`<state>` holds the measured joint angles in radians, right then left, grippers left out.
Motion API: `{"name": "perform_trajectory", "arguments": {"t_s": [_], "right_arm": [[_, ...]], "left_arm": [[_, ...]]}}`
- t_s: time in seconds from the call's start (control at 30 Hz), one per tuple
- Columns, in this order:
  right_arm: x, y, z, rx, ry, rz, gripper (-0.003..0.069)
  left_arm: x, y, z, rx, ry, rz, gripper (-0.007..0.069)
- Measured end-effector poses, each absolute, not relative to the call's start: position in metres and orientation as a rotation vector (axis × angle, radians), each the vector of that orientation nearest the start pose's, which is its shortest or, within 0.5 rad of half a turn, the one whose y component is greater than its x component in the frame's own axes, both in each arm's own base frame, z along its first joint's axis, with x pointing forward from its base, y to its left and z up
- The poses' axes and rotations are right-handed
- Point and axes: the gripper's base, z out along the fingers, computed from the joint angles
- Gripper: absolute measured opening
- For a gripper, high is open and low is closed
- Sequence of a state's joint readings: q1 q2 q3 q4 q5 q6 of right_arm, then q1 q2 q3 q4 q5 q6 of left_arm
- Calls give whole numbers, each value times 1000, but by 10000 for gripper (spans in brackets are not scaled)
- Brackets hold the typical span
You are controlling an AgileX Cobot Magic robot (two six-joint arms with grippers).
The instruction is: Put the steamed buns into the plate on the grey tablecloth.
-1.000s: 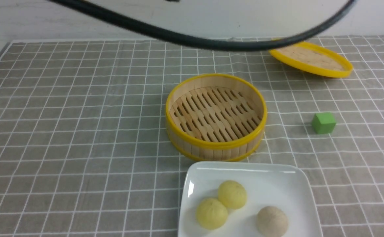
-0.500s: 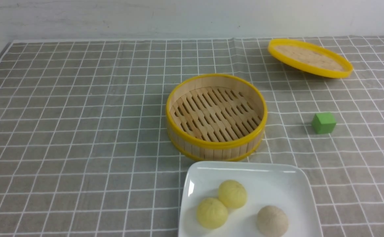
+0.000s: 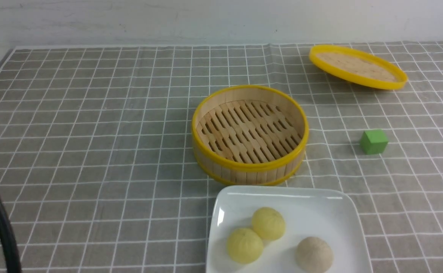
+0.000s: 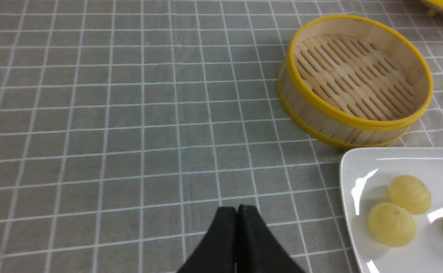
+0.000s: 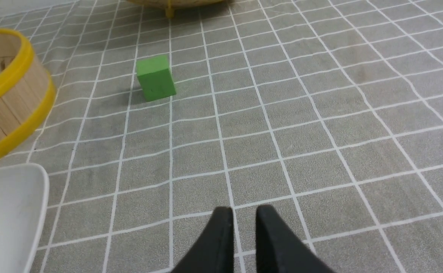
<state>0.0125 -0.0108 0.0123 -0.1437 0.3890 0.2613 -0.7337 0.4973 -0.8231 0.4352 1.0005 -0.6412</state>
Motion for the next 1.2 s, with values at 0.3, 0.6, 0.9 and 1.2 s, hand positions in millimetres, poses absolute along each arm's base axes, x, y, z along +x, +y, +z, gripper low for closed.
{"name": "perform_trajectory", "arguments": {"t_s": [0.3,0.6,0.9,1.2], "right_arm": [[52,-4,175,145,1865,46,125],[52,-4,175,145,1865,46,134],[52,-4,175,145,1865,46,148],[52,-4,175,145,1865,46,150]], "left_arm": [[76,-46,293,201,1889,-607,20],[77,-48,280,245,1879,-588,29],[77,-47,277,241,1905,-563,33],[77,-30,260,72,1928,-462,37]]}}
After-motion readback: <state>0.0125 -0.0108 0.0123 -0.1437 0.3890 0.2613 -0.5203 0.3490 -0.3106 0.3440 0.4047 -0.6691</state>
